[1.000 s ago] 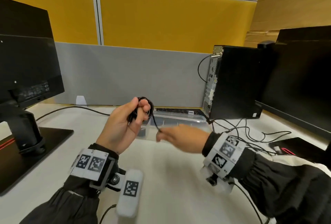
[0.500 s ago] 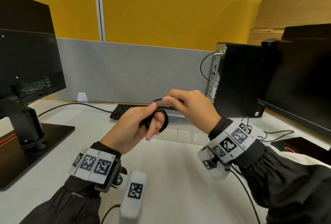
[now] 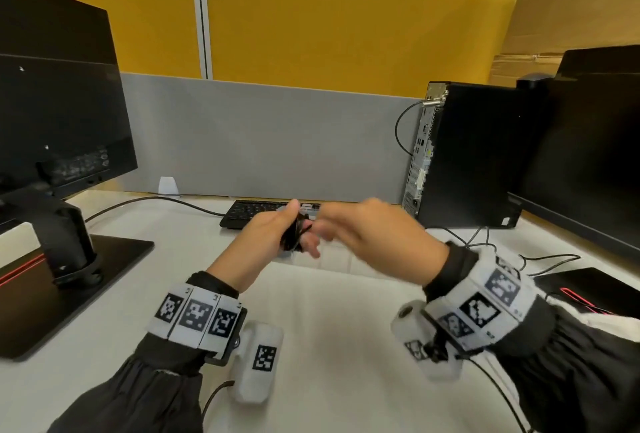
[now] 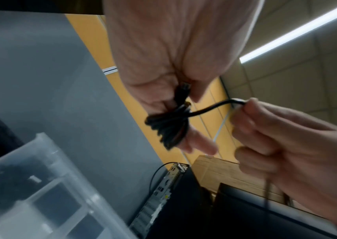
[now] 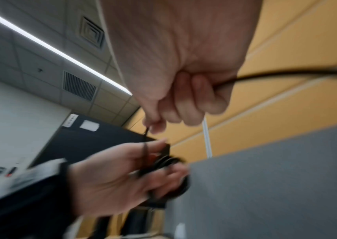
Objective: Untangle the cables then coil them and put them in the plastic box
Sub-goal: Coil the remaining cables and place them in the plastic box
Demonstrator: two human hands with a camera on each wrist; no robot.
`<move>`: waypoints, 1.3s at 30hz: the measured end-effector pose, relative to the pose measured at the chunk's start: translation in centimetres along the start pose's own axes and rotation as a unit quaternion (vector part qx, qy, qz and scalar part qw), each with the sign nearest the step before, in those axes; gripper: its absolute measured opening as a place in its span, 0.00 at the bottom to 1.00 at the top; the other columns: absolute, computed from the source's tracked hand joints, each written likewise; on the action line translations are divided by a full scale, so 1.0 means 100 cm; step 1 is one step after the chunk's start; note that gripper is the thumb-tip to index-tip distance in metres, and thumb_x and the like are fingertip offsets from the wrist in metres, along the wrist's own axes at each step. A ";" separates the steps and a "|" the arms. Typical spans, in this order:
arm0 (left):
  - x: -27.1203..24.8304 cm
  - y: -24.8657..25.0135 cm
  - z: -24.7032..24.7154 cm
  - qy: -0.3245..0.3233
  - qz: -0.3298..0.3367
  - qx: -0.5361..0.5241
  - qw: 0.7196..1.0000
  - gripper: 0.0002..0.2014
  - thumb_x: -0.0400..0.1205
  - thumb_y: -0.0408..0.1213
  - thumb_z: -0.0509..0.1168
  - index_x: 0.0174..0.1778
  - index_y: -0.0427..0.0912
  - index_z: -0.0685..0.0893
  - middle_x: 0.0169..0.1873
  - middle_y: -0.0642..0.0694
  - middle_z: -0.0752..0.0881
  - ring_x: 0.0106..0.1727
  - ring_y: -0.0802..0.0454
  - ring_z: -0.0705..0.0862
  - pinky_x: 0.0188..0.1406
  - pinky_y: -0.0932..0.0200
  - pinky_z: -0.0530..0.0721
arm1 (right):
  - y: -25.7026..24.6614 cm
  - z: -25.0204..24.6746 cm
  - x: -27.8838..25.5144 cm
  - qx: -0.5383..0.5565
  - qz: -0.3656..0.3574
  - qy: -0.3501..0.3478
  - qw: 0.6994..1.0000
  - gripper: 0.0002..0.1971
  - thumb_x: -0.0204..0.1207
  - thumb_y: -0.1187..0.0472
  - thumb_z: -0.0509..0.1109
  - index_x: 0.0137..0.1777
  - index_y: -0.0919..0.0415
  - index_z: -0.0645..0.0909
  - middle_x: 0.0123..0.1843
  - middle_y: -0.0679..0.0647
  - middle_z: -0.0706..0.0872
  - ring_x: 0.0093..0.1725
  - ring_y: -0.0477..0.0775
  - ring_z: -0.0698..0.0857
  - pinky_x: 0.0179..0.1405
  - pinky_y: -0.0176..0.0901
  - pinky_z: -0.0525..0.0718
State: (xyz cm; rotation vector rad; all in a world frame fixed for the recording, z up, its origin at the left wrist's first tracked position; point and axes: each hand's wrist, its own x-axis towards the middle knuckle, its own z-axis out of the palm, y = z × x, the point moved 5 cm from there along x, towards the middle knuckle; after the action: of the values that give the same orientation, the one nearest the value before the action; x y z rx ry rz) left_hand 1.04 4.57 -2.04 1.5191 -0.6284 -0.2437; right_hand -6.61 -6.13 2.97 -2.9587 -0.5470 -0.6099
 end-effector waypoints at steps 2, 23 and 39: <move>-0.009 0.009 0.013 -0.080 0.004 -0.003 0.997 0.28 0.81 0.53 0.50 0.39 0.32 0.84 0.26 0.37 0.82 0.35 0.52 0.83 0.45 0.62 0.80 | 0.014 -0.022 0.008 -0.082 0.007 0.101 0.991 0.24 0.80 0.37 0.46 0.48 0.51 0.77 0.31 0.51 0.80 0.35 0.62 0.82 0.30 0.48 0.76; 0.002 0.005 -0.002 0.031 0.065 -0.025 0.997 0.24 0.84 0.50 0.51 0.43 0.34 0.85 0.30 0.42 0.90 0.40 0.52 0.87 0.55 0.55 0.80 | 0.001 -0.019 0.003 -0.174 -0.047 0.187 0.965 0.13 0.78 0.50 0.58 0.37 0.56 0.76 0.17 0.48 0.63 0.13 0.57 0.66 0.16 0.31 0.54; 0.000 0.023 -0.037 0.117 0.134 -0.352 0.919 0.16 0.87 0.39 0.51 0.52 0.34 0.81 0.47 0.43 0.91 0.56 0.54 0.87 0.53 0.65 0.84 | -0.004 0.047 -0.017 -0.019 -0.086 -0.025 0.996 0.28 0.78 0.36 0.33 0.48 0.53 0.68 0.27 0.51 0.75 0.26 0.58 0.76 0.28 0.51 0.78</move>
State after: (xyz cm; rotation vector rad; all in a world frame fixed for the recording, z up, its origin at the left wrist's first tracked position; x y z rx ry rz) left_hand 2.41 7.83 0.48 0.7396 -0.4756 -0.0595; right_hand -6.51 -5.69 -2.03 -2.9909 -0.8097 -0.5674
